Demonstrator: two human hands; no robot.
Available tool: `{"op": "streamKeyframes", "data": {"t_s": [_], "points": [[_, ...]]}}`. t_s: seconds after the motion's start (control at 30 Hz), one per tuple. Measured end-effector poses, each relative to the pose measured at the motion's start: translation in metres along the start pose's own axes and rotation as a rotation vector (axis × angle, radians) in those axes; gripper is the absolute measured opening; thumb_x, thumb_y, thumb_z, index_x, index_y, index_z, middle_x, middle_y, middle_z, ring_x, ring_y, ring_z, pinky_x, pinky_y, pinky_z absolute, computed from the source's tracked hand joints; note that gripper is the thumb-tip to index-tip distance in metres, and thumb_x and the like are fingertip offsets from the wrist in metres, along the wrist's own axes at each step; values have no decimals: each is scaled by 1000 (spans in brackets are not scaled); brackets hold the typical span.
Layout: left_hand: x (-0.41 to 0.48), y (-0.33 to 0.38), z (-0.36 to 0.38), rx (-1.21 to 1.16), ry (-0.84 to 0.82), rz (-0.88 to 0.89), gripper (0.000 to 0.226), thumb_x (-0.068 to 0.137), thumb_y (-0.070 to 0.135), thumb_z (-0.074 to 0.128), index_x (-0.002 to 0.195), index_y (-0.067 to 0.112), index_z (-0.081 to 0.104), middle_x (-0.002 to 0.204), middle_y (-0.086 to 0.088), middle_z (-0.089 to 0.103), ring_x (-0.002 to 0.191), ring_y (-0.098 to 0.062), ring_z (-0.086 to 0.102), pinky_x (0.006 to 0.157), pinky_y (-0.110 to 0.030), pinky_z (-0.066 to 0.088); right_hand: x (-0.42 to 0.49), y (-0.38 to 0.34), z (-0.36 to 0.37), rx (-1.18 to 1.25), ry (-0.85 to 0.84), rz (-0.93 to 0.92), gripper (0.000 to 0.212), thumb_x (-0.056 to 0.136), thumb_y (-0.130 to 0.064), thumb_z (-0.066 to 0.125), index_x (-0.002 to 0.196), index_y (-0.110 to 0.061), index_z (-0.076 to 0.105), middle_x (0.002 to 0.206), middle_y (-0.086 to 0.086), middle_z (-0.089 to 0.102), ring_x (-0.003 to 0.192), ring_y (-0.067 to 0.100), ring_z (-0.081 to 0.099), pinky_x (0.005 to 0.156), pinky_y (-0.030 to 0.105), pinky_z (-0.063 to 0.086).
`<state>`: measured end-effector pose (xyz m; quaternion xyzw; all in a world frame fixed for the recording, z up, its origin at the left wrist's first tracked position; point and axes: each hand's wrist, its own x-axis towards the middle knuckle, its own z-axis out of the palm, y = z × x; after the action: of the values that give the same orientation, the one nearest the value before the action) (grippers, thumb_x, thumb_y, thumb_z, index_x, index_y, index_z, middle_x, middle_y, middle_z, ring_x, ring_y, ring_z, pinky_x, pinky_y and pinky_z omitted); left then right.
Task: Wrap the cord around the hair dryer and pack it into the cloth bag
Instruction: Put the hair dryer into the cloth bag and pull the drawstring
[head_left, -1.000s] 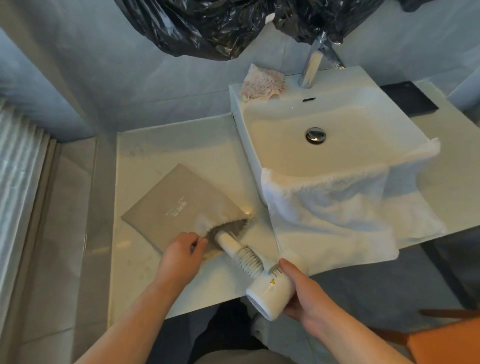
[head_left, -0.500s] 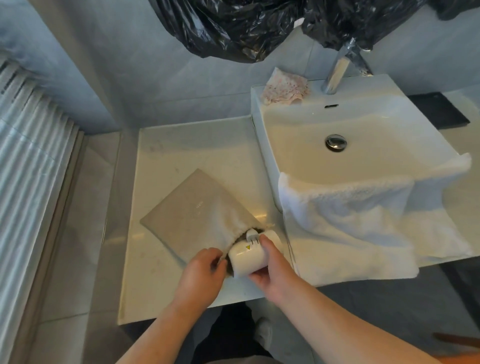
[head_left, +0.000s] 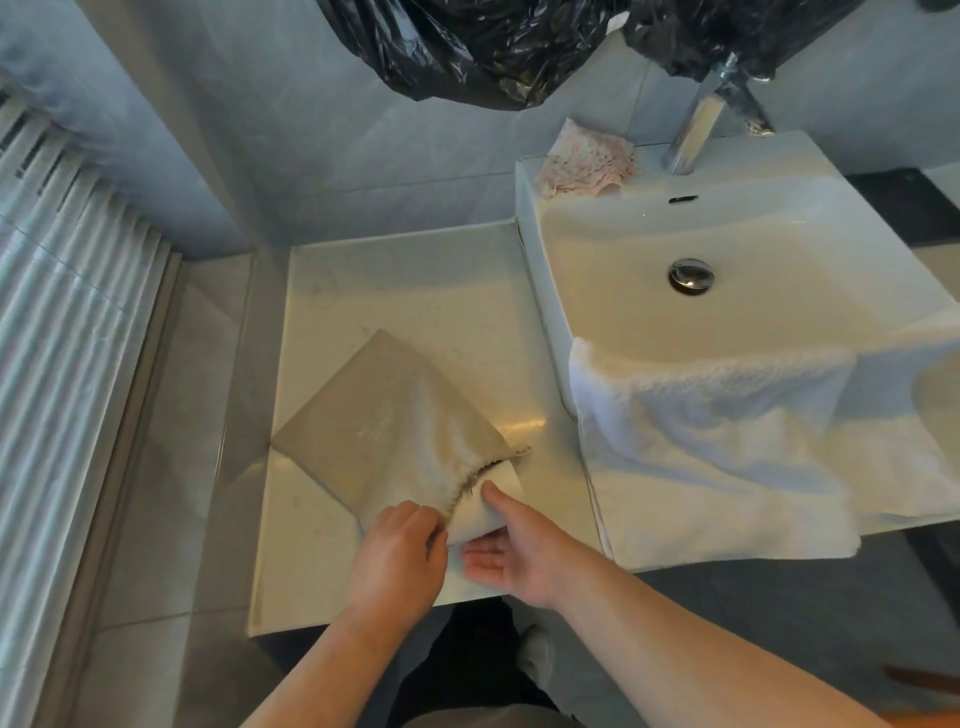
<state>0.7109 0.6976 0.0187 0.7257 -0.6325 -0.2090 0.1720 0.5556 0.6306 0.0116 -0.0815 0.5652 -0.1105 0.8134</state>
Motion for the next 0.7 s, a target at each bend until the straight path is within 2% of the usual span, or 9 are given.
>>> {"op": "streamKeyframes", "data": {"t_s": [0.1, 0.17, 0.2, 0.27, 0.33, 0.37, 0.43, 0.57, 0.7], "points": [[-1, 0, 4, -49, 13, -87, 14, 81, 21, 76, 87, 21, 63, 86, 11, 52, 84, -14, 51, 72, -26, 45, -19, -11, -17, -470, 45, 40, 51, 90, -49, 59, 109, -1, 57, 95, 14, 65, 81, 24, 64, 75, 34, 57], [-2, 0, 5, -67, 1, -212, 30, 82, 34, 74, 104, 22, 58, 101, 9, 49, 99, -15, 49, 82, -25, 41, -24, -24, -31, -853, 238, -145, 40, 87, -44, 59, 94, -5, 62, 82, 12, 67, 65, 22, 62, 67, 34, 57], [-3, 0, 6, -75, -3, -282, 40, 82, 39, 73, 113, 21, 55, 109, 7, 48, 107, -16, 47, 87, -26, 40, -24, -31, -38, -1028, 351, -278, 38, 84, -45, 59, 93, -8, 63, 86, 9, 69, 70, 22, 64, 71, 37, 57], [-4, -2, 7, -83, 1, -337, 57, 81, 44, 73, 127, 19, 51, 123, 2, 48, 118, -19, 46, 96, -28, 39, -26, -47, -44, -1228, 425, -519, 48, 80, -46, 60, 119, -18, 56, 115, 2, 61, 97, 20, 61, 83, 37, 53], [-3, -2, 9, -41, 1, -271, 64, 81, 44, 73, 134, 18, 49, 130, 0, 48, 123, -23, 44, 103, -32, 37, -20, -60, -45, -1330, 259, -590, 83, 77, -44, 67, 148, -29, 26, 144, -1, 36, 121, 22, 50, 94, 34, 46], [-1, -3, 10, -18, -10, -222, 64, 82, 44, 72, 137, 19, 49, 132, 0, 48, 124, -23, 43, 105, -34, 36, -16, -66, -43, -1395, 169, -584, 97, 74, -42, 70, 152, -33, 13, 152, -3, 24, 128, 22, 44, 99, 35, 44], [2, -4, 11, 19, -33, -119, 62, 82, 41, 72, 138, 21, 52, 134, 0, 50, 125, -25, 44, 107, -36, 35, -5, -73, -40, -1528, 67, -581, 112, 68, -41, 75, 153, -36, 2, 157, -6, 17, 133, 22, 40, 105, 36, 41], [8, -9, 13, 74, -77, -25, 60, 83, 34, 75, 138, 19, 55, 135, -6, 54, 127, -30, 48, 108, -40, 38, 6, -77, -36, -1719, 57, -610, 100, 71, -36, 79, 151, -26, 20, 148, 1, 38, 130, 26, 44, 106, 36, 40], [6, -10, 10, 60, -115, -26, 58, 92, 24, 66, 147, 19, 46, 149, -11, 42, 138, -31, 38, 114, -35, 28, 6, -77, -31, -1812, 121, -641, 79, 66, -46, 81, 131, -24, 43, 120, 2, 56, 106, 25, 56, 89, 40, 50]]}}
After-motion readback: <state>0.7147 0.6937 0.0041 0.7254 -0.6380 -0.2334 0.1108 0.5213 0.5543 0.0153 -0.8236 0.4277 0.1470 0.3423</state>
